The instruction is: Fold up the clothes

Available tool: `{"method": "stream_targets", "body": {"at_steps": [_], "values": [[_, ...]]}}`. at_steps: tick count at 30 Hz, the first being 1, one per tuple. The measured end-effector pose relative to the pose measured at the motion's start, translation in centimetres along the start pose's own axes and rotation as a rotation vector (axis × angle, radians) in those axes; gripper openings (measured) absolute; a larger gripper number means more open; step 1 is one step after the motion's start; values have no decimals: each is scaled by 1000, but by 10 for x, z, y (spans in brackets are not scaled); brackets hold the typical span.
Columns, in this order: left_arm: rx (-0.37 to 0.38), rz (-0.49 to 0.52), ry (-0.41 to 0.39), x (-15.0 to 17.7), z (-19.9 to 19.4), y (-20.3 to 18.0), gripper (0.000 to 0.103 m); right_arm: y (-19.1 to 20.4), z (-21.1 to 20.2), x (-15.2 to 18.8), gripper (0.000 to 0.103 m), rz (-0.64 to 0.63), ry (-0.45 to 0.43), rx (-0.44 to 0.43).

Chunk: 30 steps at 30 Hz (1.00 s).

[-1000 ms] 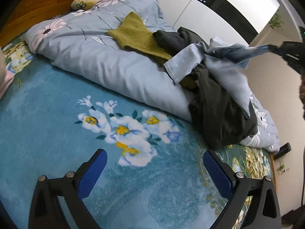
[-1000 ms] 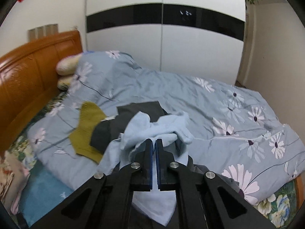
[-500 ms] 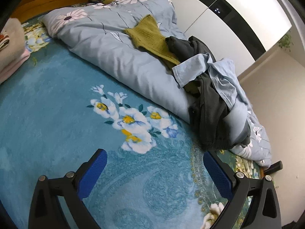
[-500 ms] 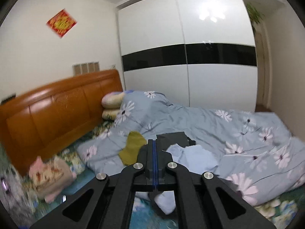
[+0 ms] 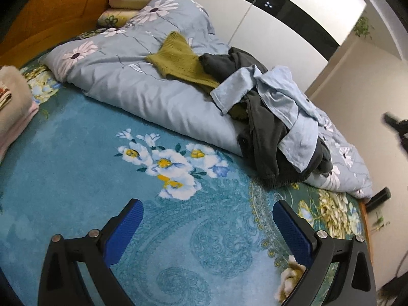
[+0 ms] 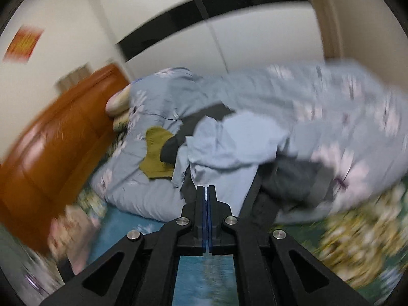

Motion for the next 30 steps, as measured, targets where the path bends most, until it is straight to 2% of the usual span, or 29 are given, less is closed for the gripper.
{"method": "stream_targets", "body": {"at_steps": [1,3,4,5,11,17,26,27,29,30], "values": [[2,-16,0,0,1,3,103,-11,17,-2,5,85,30,-22],[6,-50,3,0,5,8,103,-24,41,-3,20,197,60,-48],[7,-61,8,1,9,10,103,-31,53,-4,34,253,75,-61],[9,-72,13,2,13,11,103,-36,65,-5,40,304,89,-74],[0,-77,82,12,43,14,103,-38,128,-4,40,476,145,-126],[-9,-67,118,15,57,16,103,-48,177,-9,41,674,154,-149],[-22,-106,142,19,68,28,103,-61,193,-28,41,841,103,-177],[-25,-111,140,18,67,30,103,-63,195,-30,39,860,98,-180],[-28,-123,135,18,66,32,103,-66,199,-34,8,897,86,-187],[-30,-129,133,17,65,33,103,-67,199,-37,8,910,78,-191]]}}
Point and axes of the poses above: each gripper's, at about its wrist camera, not at the fingertips, and z roughly the way its jaws point, y to its left, x to its underside, the point moved 7 cm from there along z, roughly the way its jaws point, and after that the axes turned 9 degrees about x, right-handed, at the moved point
